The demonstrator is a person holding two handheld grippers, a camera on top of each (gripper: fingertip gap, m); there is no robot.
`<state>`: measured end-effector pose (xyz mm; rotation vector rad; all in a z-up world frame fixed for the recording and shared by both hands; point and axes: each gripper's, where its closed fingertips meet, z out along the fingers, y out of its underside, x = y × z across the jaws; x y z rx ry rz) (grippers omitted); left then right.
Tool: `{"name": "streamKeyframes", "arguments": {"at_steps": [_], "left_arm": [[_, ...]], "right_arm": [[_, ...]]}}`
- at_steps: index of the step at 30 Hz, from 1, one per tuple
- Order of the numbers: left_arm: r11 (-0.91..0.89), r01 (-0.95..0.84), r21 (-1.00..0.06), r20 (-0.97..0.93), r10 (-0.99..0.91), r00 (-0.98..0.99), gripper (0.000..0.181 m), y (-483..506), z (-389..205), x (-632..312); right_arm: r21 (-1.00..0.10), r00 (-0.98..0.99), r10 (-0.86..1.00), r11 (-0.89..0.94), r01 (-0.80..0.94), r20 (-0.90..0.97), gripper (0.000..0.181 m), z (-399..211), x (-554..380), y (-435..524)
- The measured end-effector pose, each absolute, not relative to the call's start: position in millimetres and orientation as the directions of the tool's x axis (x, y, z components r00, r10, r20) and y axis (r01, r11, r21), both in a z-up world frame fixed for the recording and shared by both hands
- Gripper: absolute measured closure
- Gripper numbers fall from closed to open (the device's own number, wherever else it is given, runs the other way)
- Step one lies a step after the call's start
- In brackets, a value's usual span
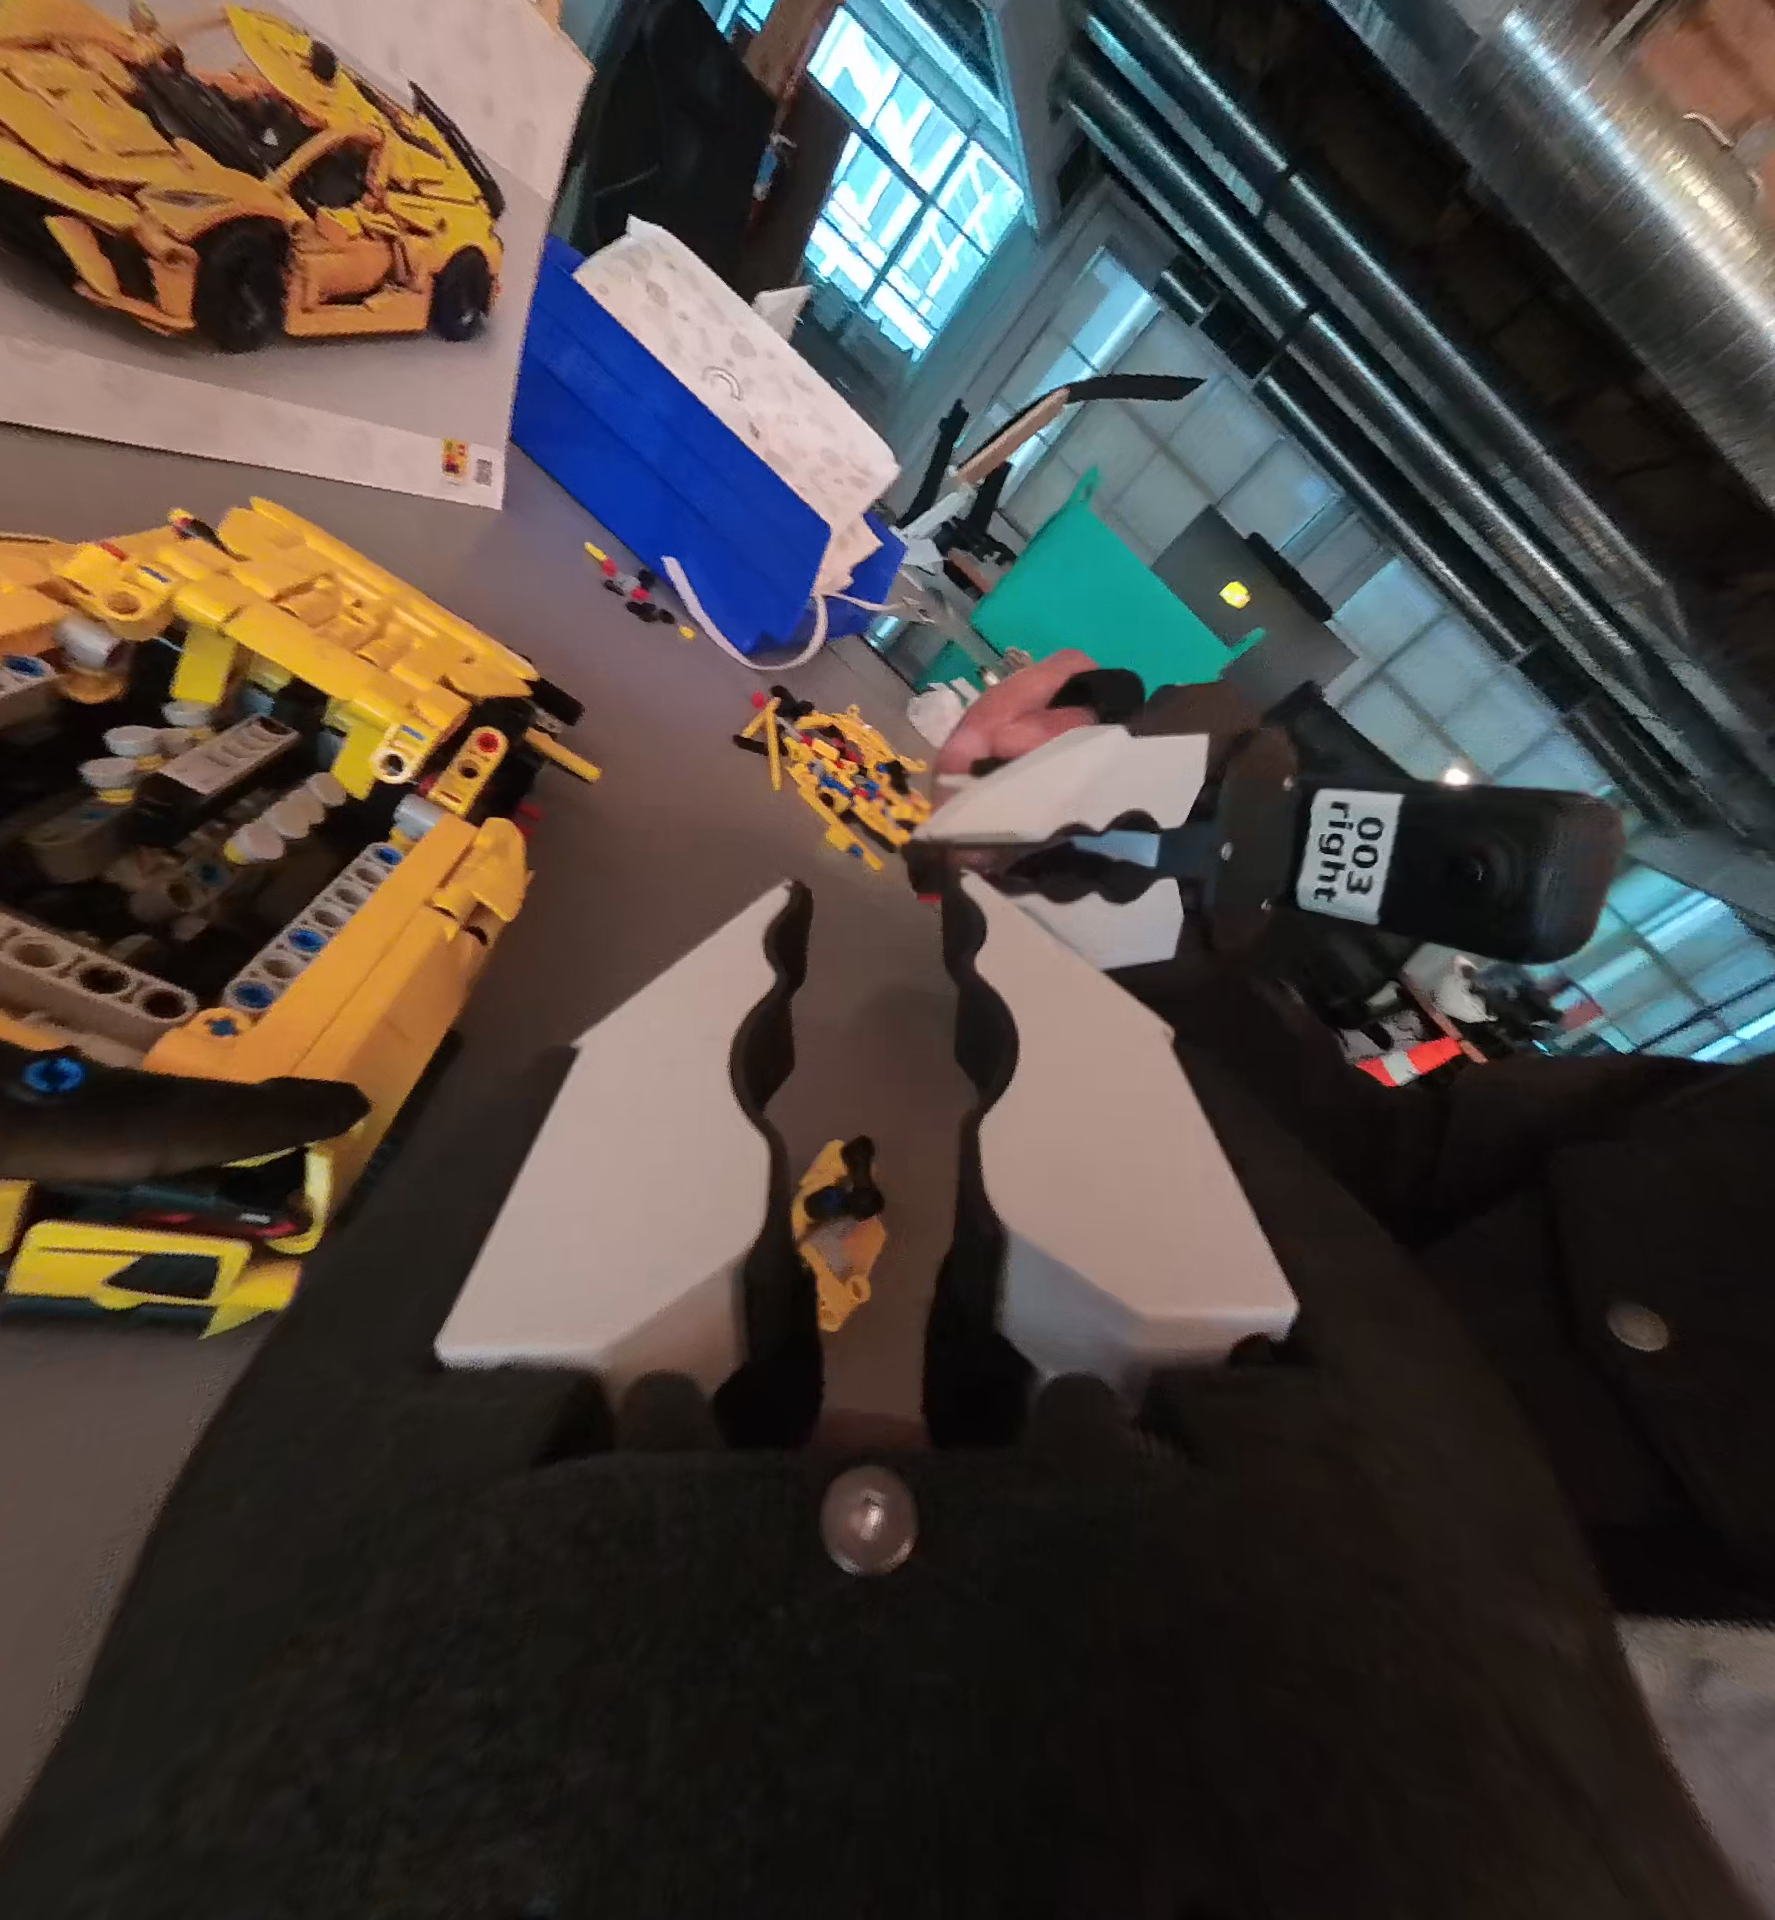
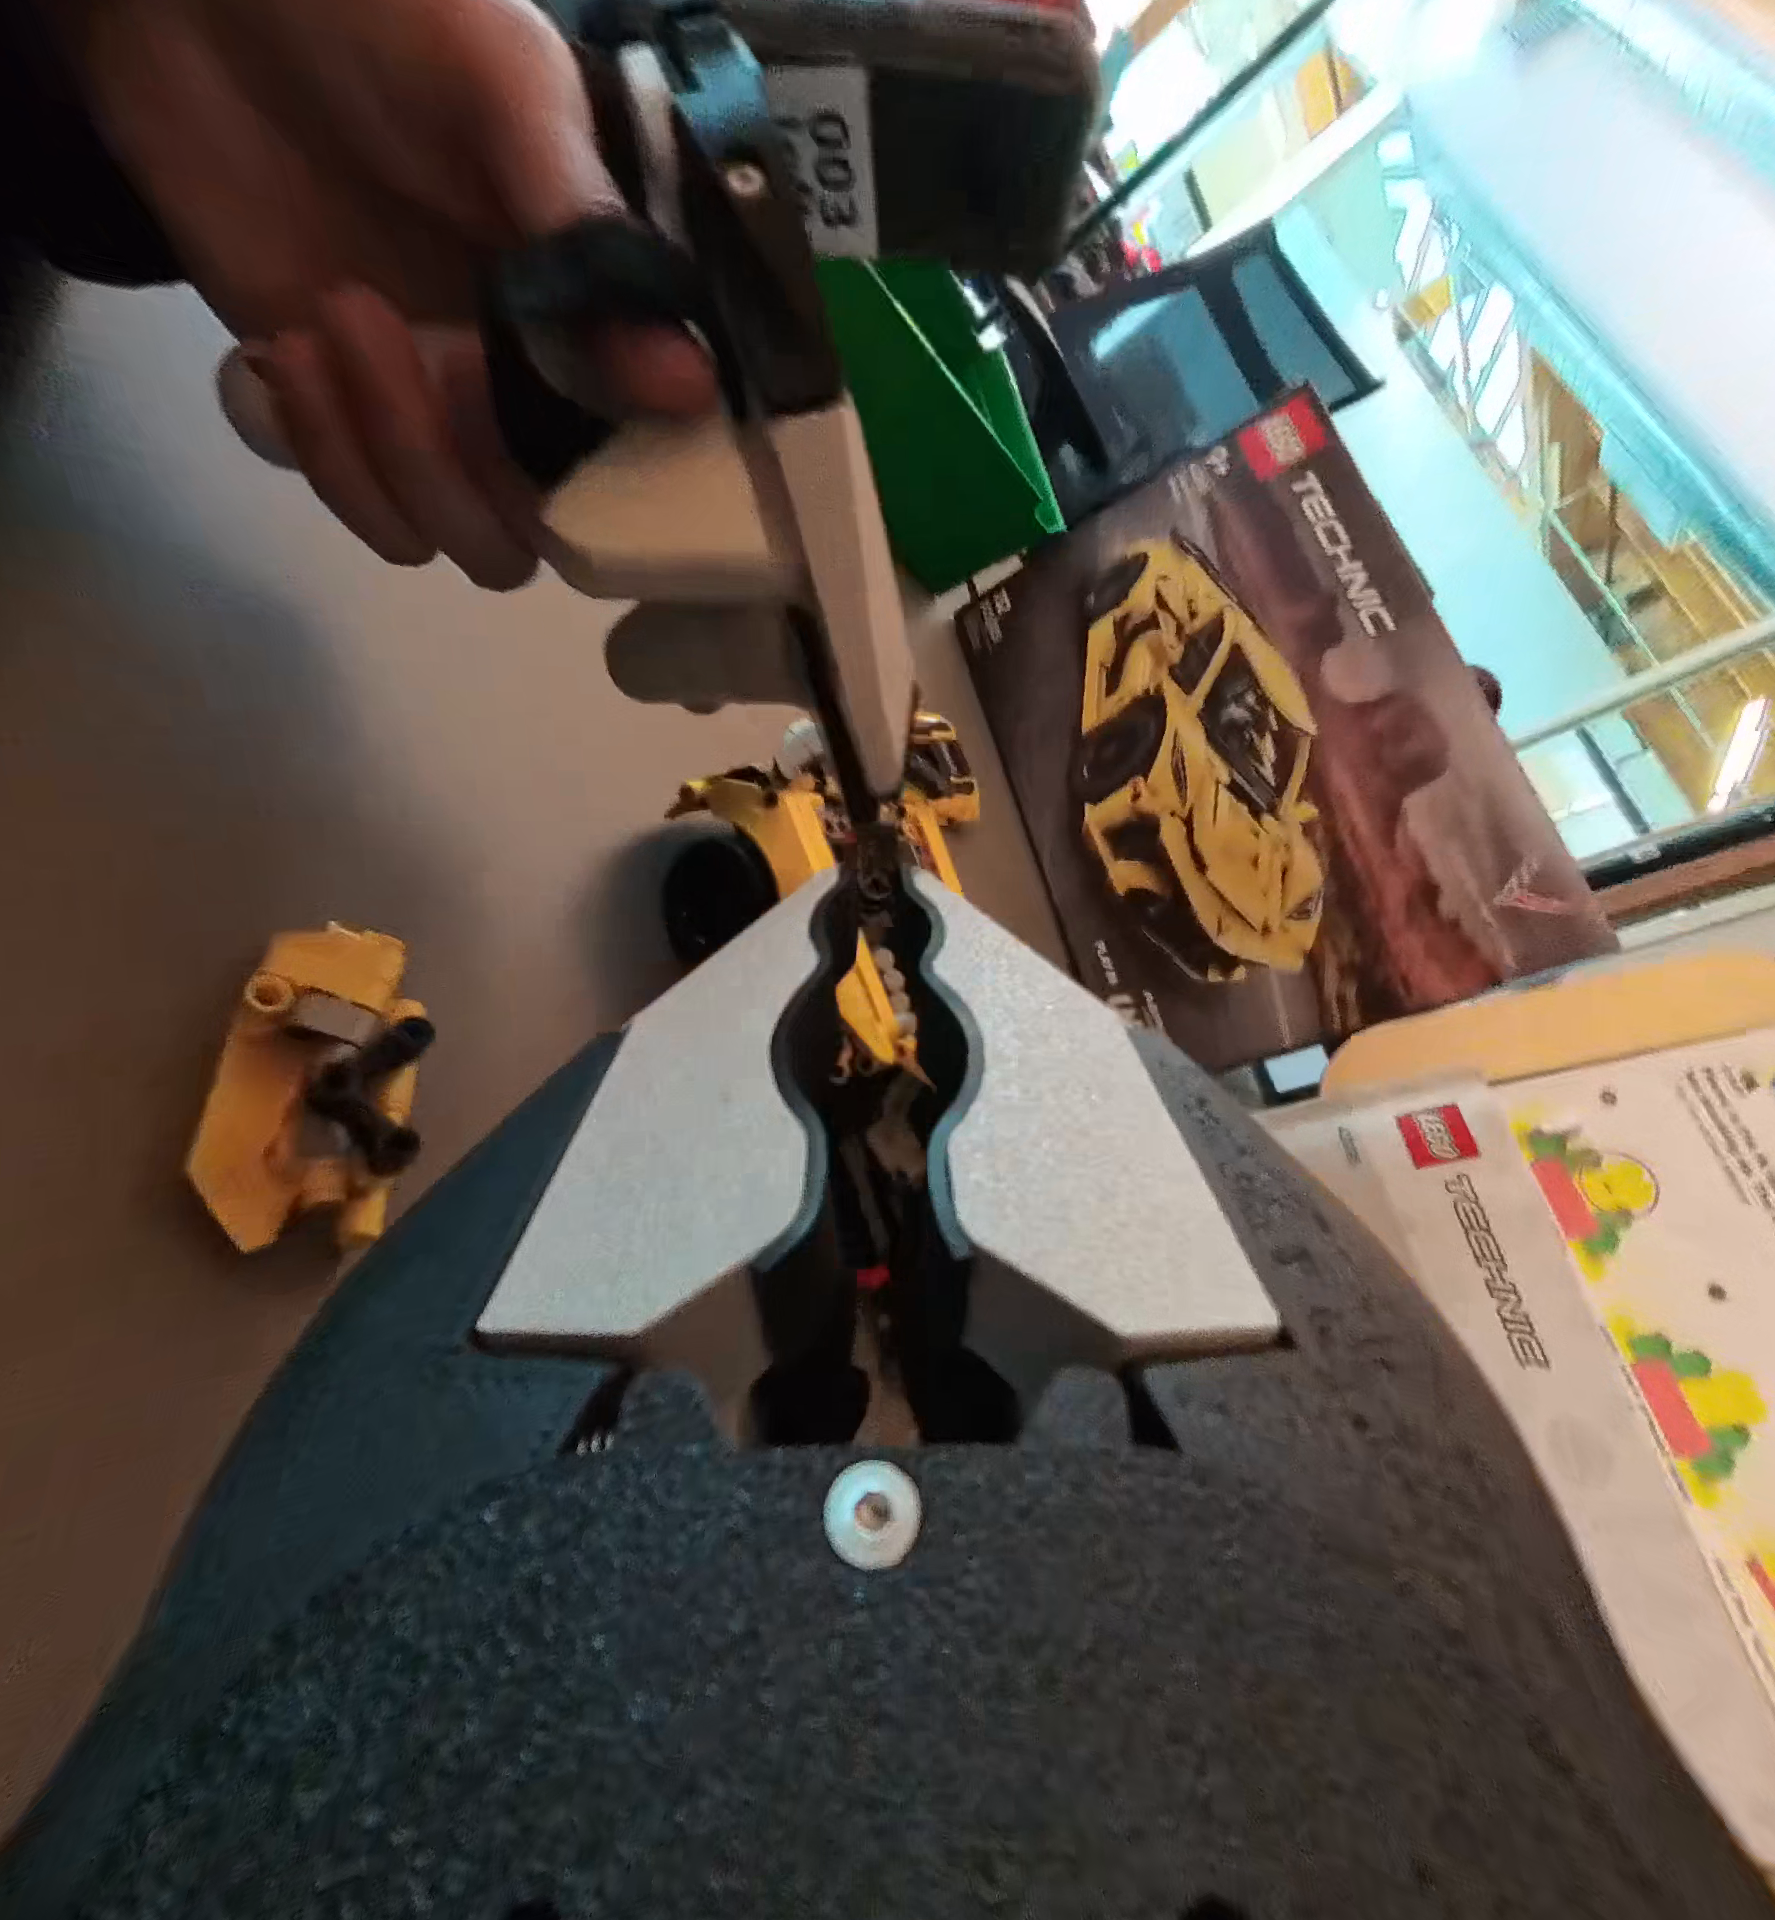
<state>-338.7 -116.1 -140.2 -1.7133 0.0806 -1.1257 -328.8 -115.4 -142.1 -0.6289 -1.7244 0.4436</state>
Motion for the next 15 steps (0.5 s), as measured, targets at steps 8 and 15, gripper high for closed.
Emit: {"name": "streamKeyframes", "arguments": {"at_steps": [8,15], "left_arm": [[-0.493,0.329,-0.805,0.588,-0.594,0.548,0.174,-124.4,-149.1,-320.3],[-0.305,0.31,-0.9,0.392,-0.262,0.882,0.174,-100.9,-147.9,-424.2]], "right_arm": [[-0.576,-0.206,0.605,0.796,0.186,0.769,0.175,-151.6,-329.4,-123.1],[-0.69,-0.069,0.718,0.688,0.224,0.693,0.167,-155.0,-328.7,-108.1]]}}
